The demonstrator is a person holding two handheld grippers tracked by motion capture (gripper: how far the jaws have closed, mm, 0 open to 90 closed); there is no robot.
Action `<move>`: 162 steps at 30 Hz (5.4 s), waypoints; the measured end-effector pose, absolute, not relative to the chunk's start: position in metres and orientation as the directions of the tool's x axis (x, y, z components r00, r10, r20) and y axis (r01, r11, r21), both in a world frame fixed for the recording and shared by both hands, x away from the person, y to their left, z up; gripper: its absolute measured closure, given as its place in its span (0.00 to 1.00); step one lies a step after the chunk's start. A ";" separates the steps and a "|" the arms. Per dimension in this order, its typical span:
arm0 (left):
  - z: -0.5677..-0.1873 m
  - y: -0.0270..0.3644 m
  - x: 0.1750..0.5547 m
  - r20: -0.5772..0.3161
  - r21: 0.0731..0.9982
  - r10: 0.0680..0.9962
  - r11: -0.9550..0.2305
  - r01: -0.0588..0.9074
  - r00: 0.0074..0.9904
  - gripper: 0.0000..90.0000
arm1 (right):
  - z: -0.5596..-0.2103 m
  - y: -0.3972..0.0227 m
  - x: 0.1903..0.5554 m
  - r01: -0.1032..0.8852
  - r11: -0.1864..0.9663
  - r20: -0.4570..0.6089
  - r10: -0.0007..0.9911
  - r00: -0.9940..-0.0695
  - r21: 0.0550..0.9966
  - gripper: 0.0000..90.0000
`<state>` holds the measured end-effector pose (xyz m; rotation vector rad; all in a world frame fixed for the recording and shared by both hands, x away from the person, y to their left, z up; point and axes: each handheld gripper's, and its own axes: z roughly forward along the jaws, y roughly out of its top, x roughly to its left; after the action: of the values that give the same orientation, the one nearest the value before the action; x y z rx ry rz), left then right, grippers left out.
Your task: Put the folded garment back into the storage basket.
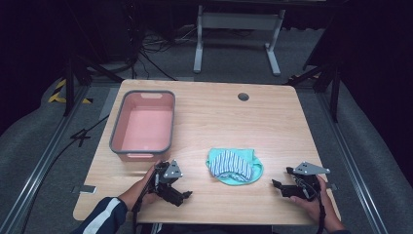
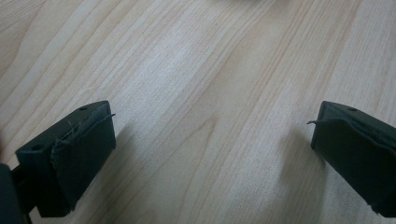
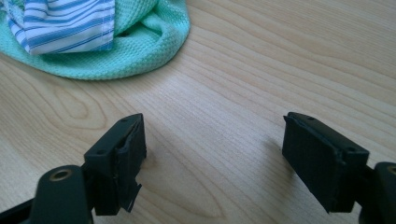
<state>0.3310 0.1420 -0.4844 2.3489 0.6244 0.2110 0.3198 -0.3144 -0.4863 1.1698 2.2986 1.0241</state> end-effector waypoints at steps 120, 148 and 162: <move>-0.447 0.054 0.394 -0.045 0.705 0.456 -0.616 0.352 0.889 0.91 | -0.446 -0.221 0.363 0.548 0.438 0.039 0.755 -0.655 0.712 0.92; -0.388 0.088 0.399 0.028 0.770 0.507 -0.561 0.305 0.862 0.91 | -0.393 -0.191 0.372 0.473 0.380 0.045 0.741 -0.670 0.795 0.92; -0.368 0.114 0.401 0.039 0.793 0.546 -0.527 0.307 0.837 0.91 | -0.376 -0.163 0.379 0.422 0.389 0.019 0.716 -0.698 0.819 0.91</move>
<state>0.4013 0.1144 -0.3683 2.1614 0.6202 0.3581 0.3793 -0.1633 -0.3761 0.9895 2.3157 1.2173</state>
